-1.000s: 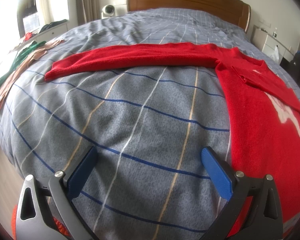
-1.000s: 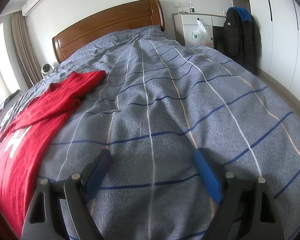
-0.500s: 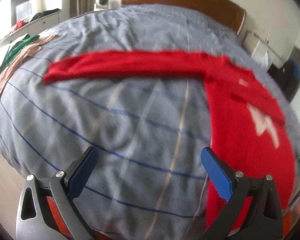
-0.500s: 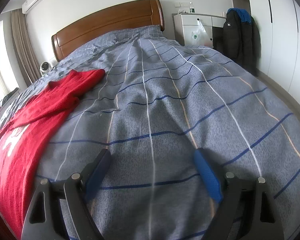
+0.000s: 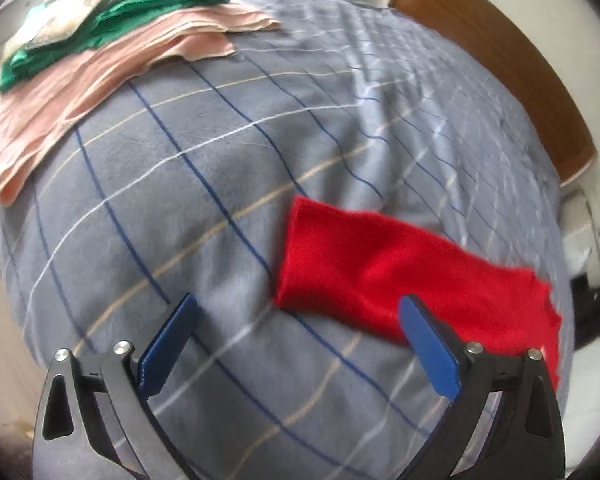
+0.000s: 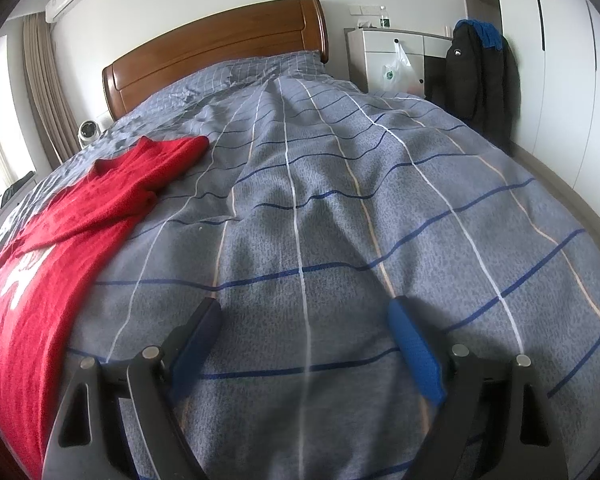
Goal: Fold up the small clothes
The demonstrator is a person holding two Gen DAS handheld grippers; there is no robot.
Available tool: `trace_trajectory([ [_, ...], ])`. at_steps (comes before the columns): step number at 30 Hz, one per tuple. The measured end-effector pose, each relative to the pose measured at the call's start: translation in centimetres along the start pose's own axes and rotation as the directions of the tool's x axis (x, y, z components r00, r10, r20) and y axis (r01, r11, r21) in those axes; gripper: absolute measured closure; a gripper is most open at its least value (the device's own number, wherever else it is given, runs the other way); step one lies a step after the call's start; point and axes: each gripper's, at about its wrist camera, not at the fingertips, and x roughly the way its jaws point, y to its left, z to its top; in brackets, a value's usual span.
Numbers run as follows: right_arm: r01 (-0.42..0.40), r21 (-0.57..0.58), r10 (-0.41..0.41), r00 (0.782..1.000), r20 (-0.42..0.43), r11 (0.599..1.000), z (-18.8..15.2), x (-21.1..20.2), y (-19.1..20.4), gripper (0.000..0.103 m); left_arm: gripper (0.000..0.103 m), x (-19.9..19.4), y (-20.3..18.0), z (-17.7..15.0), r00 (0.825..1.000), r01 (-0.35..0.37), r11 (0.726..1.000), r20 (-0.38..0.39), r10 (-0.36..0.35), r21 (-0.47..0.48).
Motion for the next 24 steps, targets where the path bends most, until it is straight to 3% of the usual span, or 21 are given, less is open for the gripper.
trace_trajectory([
  [2, 0.002, -0.002, -0.002, 1.0, -0.002, 1.0, 0.0, 0.0, -0.1, 0.018, 0.02, 0.5, -0.6, 0.2, 1.0, -0.009, 1.0, 0.011, 0.009, 0.014],
  [3, 0.005, -0.004, -0.005, 1.0, -0.003, 1.0, 0.1, 0.1, -0.1, 0.018, 0.035, 0.8, -1.0, 0.3, 1.0, -0.017, 1.0, 0.016, 0.017, 0.022],
  [6, 0.01, -0.009, -0.01, 1.0, -0.005, 1.0, 0.1, 0.2, -0.1, 0.017, 0.096, 1.3, -1.4, 0.7, 1.0, -0.017, 1.0, -0.006, 0.017, 0.019],
  [8, 0.012, -0.011, -0.012, 1.0, -0.005, 1.0, 0.2, 0.2, -0.4, 0.017, 0.097, 0.4, -2.0, 1.2, 1.0, -0.022, 0.999, 0.015, 0.022, 0.023],
  [11, 0.011, -0.01, -0.011, 1.0, -0.003, 1.0, 0.2, 0.2, -0.3, 0.017, 0.097, -3.2, -6.5, 1.8, 0.995, -0.03, 0.988, 0.099, 0.015, 0.155],
  [14, 0.013, -0.012, -0.013, 1.0, -0.001, 1.0, 0.0, 0.2, -0.1, 0.018, 0.097, -7.8, -12.9, 1.1, 0.985, 0.038, 0.949, 0.151, -0.089, 0.313],
  [18, 0.028, -0.022, -0.028, 1.0, 0.001, 0.999, 0.2, 0.3, -0.2, 0.018, 0.097, -12.4, -24.3, -1.9, 0.955, 0.13, 0.837, 0.159, -0.249, 0.532],
  [21, 0.032, -0.024, -0.032, 0.999, 0.001, 0.999, 0.1, 0.3, 0.1, 0.017, 0.097, -13.6, -32.4, -5.3, 0.929, 0.22, 0.739, 0.093, -0.357, 0.637],
  [24, 0.031, -0.024, -0.031, 1.0, 0.001, 0.999, 0.1, 0.3, 0.0, 0.018, 0.097, -13.3, -39.0, -10.4, 0.907, 0.278, 0.639, 0.024, -0.42, 0.717],
])
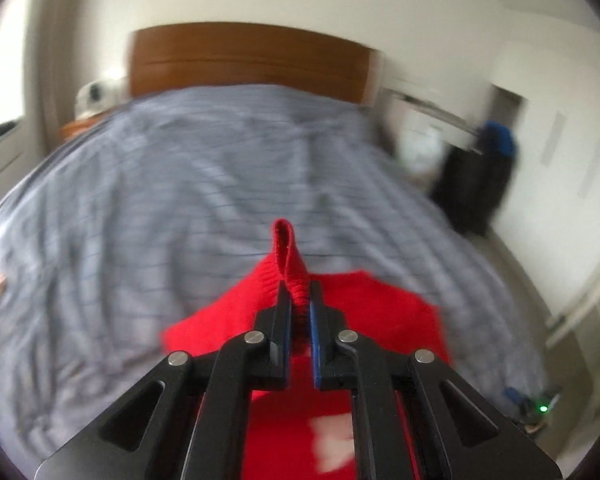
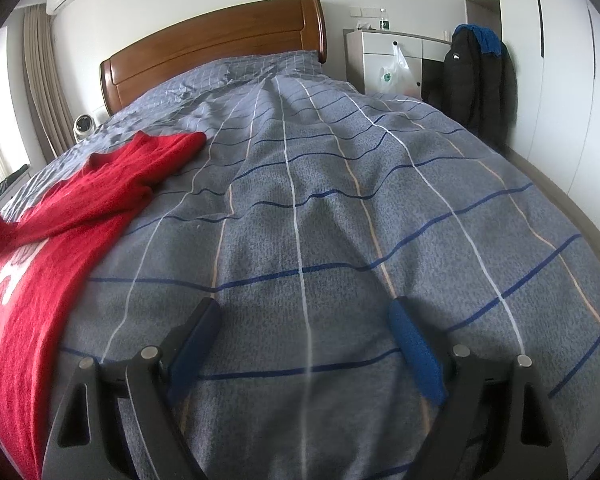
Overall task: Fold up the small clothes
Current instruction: 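Grasp the red sleeve with the left gripper and fold it across the body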
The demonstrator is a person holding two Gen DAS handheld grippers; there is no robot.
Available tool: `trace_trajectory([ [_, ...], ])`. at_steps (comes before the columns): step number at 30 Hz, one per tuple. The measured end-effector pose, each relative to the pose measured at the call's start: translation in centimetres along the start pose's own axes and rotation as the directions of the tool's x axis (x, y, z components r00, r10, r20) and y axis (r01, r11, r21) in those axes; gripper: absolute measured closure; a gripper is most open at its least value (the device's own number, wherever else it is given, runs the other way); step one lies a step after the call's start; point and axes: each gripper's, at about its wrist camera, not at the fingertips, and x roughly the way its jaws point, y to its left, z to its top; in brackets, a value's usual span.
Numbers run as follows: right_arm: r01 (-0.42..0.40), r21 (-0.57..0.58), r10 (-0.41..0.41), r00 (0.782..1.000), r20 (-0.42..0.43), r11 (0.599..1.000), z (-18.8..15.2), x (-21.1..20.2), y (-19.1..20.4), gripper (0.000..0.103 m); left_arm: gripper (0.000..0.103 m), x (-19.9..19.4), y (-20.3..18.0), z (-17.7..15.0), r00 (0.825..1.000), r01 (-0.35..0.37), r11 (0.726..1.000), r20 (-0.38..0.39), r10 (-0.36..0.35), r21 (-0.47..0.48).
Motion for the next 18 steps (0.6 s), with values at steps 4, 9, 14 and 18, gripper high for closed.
trace_trajectory([
  [4, 0.0, 0.0, 0.0, 1.0, 0.001, 1.0, 0.0, 0.0, 0.0, 0.017, 0.052, 5.3, -8.5, -3.1, 0.994, 0.07, 0.986, -0.094, -0.056, 0.15],
  [9, 0.0, 0.0, 0.0, 1.0, 0.002, 1.0, -0.1, 0.0, 0.1, 0.017, 0.025, 7.9, -9.4, -11.9, 0.975, 0.06, 0.979, -0.22, -0.016, 0.197],
  [14, -0.001, -0.002, 0.001, 1.0, 0.007, 1.0, -0.3, -0.2, 0.2, 0.017, 0.025, 5.4, -2.3, -17.1, 0.972, -0.048, 0.97, -0.212, 0.1, 0.238],
  [18, 0.0, -0.003, 0.0, 1.0, 0.013, 1.0, -0.3, -0.2, 0.2, 0.017, 0.028, 5.8, 5.1, -17.7, 0.946, -0.181, 0.961, -0.228, 0.228, 0.21],
])
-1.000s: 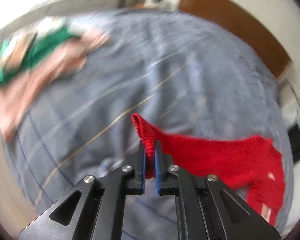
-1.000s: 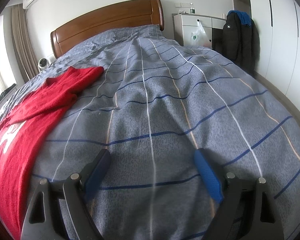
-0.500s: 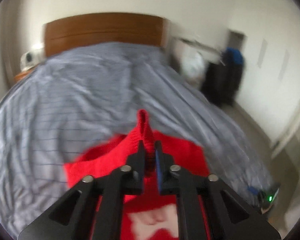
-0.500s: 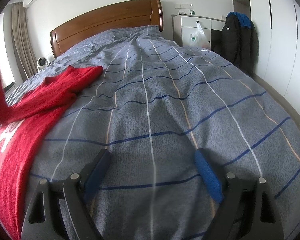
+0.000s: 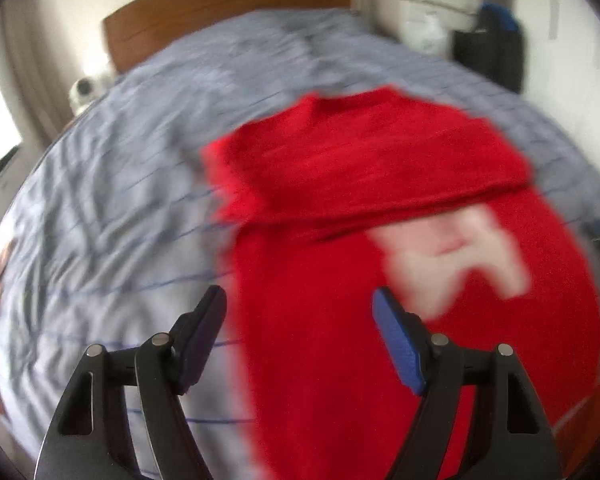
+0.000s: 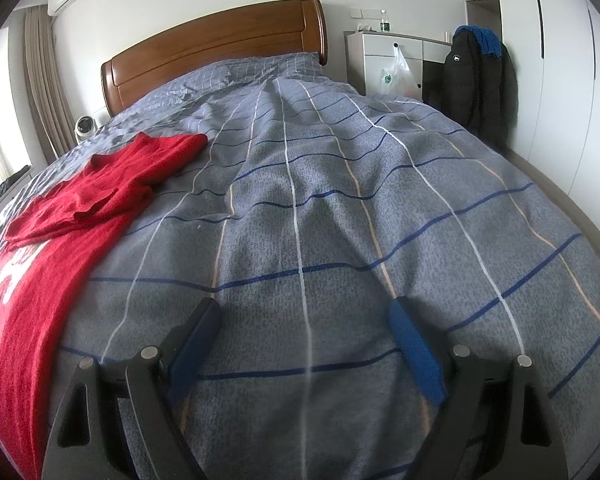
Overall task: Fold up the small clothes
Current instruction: 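Grasp the red sleeve with the left gripper and fold it across the body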
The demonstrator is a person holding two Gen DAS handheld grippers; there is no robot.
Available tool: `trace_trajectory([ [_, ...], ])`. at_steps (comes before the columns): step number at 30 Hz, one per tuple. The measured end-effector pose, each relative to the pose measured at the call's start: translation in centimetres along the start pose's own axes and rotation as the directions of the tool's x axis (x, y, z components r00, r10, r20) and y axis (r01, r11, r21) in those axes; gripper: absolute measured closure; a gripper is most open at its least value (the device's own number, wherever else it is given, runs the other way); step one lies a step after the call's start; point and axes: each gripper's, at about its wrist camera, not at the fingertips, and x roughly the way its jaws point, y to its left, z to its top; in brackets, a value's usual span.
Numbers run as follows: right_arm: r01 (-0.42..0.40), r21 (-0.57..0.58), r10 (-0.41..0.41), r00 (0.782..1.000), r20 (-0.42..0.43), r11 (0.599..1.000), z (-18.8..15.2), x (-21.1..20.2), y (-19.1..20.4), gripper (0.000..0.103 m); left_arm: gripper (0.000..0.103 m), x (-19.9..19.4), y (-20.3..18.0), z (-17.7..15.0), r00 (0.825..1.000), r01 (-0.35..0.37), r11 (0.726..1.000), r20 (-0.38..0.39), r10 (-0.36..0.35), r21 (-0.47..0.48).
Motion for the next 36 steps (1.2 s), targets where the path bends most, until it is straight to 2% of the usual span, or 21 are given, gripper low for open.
trace_trajectory([
  [3, 0.0, 0.0, 0.0, 1.0, 0.007, 1.0, -0.2, -0.1, 0.0, 0.017, 0.039, 1.9, 2.9, -0.3, 1.0, -0.026, 0.999, -0.016, 0.025, -0.042],
  [6, 0.002, -0.001, -0.002, 1.0, 0.005, 1.0, -0.2, -0.1, 0.1, 0.017, 0.04, 3.8, 3.2, 0.5, 1.0, 0.023, 0.998, -0.013, -0.024, -0.065],
  [8, 0.004, -0.003, -0.004, 1.0, 0.003, 1.0, -0.2, -0.1, 0.1, 0.017, 0.043, 5.5, 3.1, 1.3, 1.0, 0.001, 0.998, -0.017, -0.002, -0.067],
  [11, 0.007, -0.005, -0.007, 1.0, 0.001, 1.0, -0.1, 0.0, 0.1, 0.017, 0.057, 7.0, 2.6, 2.4, 0.998, -0.057, 0.994, 0.006, 0.058, -0.089],
  [14, 0.011, -0.008, -0.011, 1.0, -0.001, 1.0, -0.1, 0.1, 0.2, 0.017, 0.09, 7.3, 2.3, 2.7, 0.996, -0.084, 0.993, 0.035, 0.087, -0.078],
  [16, 0.013, -0.01, -0.013, 1.0, -0.001, 1.0, 0.0, 0.1, 0.3, 0.017, 0.1, 7.5, 2.2, 2.5, 0.993, -0.098, 0.992, 0.051, 0.102, -0.079],
  [17, 0.013, -0.01, -0.013, 1.0, -0.001, 1.0, 0.0, 0.1, 0.3, 0.017, 0.101, 7.5, 2.5, 2.1, 0.992, -0.1, 0.99, 0.061, 0.107, -0.101],
  [21, 0.012, -0.01, -0.012, 1.0, 0.001, 1.0, 0.0, 0.2, 0.3, 0.017, 0.102, 7.6, 4.7, 0.9, 0.998, -0.018, 0.975, 0.061, 0.032, -0.223],
  [26, 0.012, -0.01, -0.012, 1.0, 0.001, 1.0, 0.0, 0.2, 0.3, 0.017, 0.1, 7.5, 4.4, 1.0, 0.998, -0.029, 0.975, 0.048, 0.041, -0.22],
  [29, 0.011, -0.01, -0.011, 1.0, 0.001, 1.0, -0.1, 0.2, 0.3, 0.017, 0.093, 6.8, 4.7, 0.8, 0.999, -0.036, 0.965, 0.026, 0.044, -0.26],
  [30, 0.011, -0.009, -0.011, 1.0, 0.002, 1.0, 0.0, 0.2, 0.3, 0.017, 0.082, 6.3, 4.8, 0.6, 0.998, -0.048, 0.963, 0.02, 0.055, -0.267],
  [31, 0.01, -0.009, -0.01, 1.0, 0.003, 1.0, 0.0, 0.2, 0.3, 0.017, 0.056, 5.6, 4.7, 0.4, 0.996, -0.087, 0.96, 0.01, 0.093, -0.266],
  [33, 0.01, -0.009, -0.01, 1.0, 0.003, 1.0, 0.0, 0.2, 0.3, 0.017, 0.028, 4.1, 4.6, -0.1, 0.99, -0.129, 0.957, 0.028, 0.141, -0.259],
  [36, 0.012, -0.01, -0.012, 1.0, 0.002, 1.0, 0.0, 0.2, 0.3, 0.017, 0.026, 2.2, 4.6, -0.7, 0.986, -0.144, 0.958, 0.049, 0.161, -0.246],
])
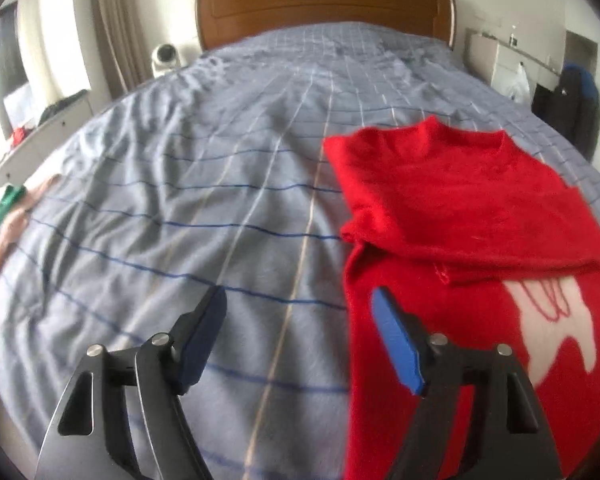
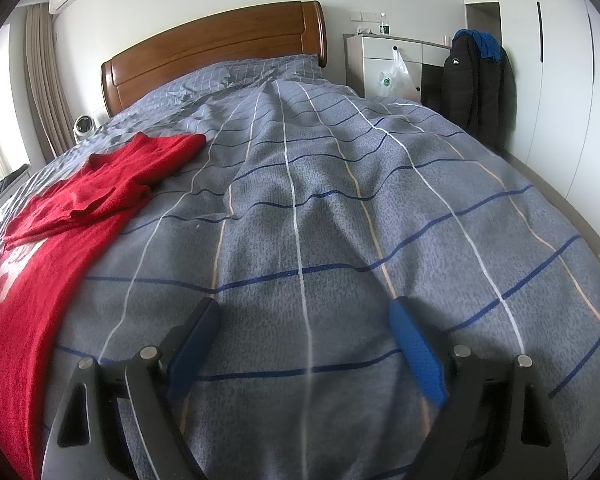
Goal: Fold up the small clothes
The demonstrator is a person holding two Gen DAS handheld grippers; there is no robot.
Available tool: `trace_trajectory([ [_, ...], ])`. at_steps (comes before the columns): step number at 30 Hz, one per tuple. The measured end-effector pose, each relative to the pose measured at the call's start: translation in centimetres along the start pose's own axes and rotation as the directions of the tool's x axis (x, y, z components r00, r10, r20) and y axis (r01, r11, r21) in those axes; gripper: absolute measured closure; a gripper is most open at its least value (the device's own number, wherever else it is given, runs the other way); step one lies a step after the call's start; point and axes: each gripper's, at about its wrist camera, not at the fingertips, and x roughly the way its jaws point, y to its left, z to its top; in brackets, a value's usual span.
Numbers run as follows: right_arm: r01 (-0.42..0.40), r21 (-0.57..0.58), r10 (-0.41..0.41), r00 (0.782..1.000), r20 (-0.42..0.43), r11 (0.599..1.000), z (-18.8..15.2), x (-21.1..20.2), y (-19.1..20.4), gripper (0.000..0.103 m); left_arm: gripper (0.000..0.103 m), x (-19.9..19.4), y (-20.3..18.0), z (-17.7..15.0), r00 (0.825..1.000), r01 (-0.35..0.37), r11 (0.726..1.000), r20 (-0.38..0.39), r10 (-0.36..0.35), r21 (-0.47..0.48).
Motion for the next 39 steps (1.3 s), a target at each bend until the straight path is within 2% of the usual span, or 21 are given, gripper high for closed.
trace_trajectory([
  [14, 0.064, -0.043, -0.066, 0.996, -0.052, 0.997, 0.5, 0.5, 1.1, 0.017, 0.026, -5.3, 2.0, -0.4, 0.999, -0.025, 1.0, 0.031, 0.025, -0.001],
  [18, 0.091, -0.055, -0.094, 0.993, -0.07, 0.994, 0.6, 0.6, 1.4, 0.016, 0.023, -6.6, 2.4, -1.4, 1.0, 0.007, 1.0, 0.009, -0.007, -0.03],
  [23, 0.102, -0.034, -0.106, 0.985, -0.136, 0.994, 1.4, 0.6, 1.5, 0.015, 0.022, -8.1, 2.9, -5.0, 0.997, 0.072, 0.993, -0.022, -0.074, -0.089],
  [24, 0.104, -0.023, -0.107, 0.982, -0.158, 0.994, 1.7, 0.2, 1.5, 0.015, 0.022, -8.4, 3.1, -5.9, 0.997, 0.078, 0.992, -0.019, -0.08, -0.098],
  [26, 0.113, 0.027, -0.108, 0.983, -0.149, 0.993, 1.8, -1.3, 1.5, 0.015, 0.02, -9.1, 3.3, -7.4, 0.996, 0.084, 0.99, -0.009, -0.086, -0.112],
  [28, 0.102, 0.083, -0.094, 0.992, -0.086, 0.991, 1.3, -4.1, 1.9, 0.015, 0.018, -9.7, 3.7, -9.0, 0.996, 0.086, 0.988, 0.003, -0.087, -0.127],
  [30, 0.092, 0.092, -0.089, 0.996, -0.03, 0.992, 0.3, -6.4, 2.9, 0.015, 0.018, -10.0, 3.9, -10.2, 0.996, 0.094, 0.987, 0.007, -0.094, -0.13],
  [34, 0.074, 0.046, -0.075, 0.997, 0.022, 0.996, -2.4, -10.2, 6.6, 0.015, 0.018, -11.0, 3.9, -11.2, 0.995, 0.1, 0.989, 0.023, -0.098, -0.109],
  [39, -0.021, -0.086, 0.02, 1.0, -0.01, 0.996, -3.3, -12.5, 10.3, 0.015, 0.014, -11.8, 3.4, -11.3, 0.993, 0.11, 0.99, 0.061, -0.105, -0.083],
])
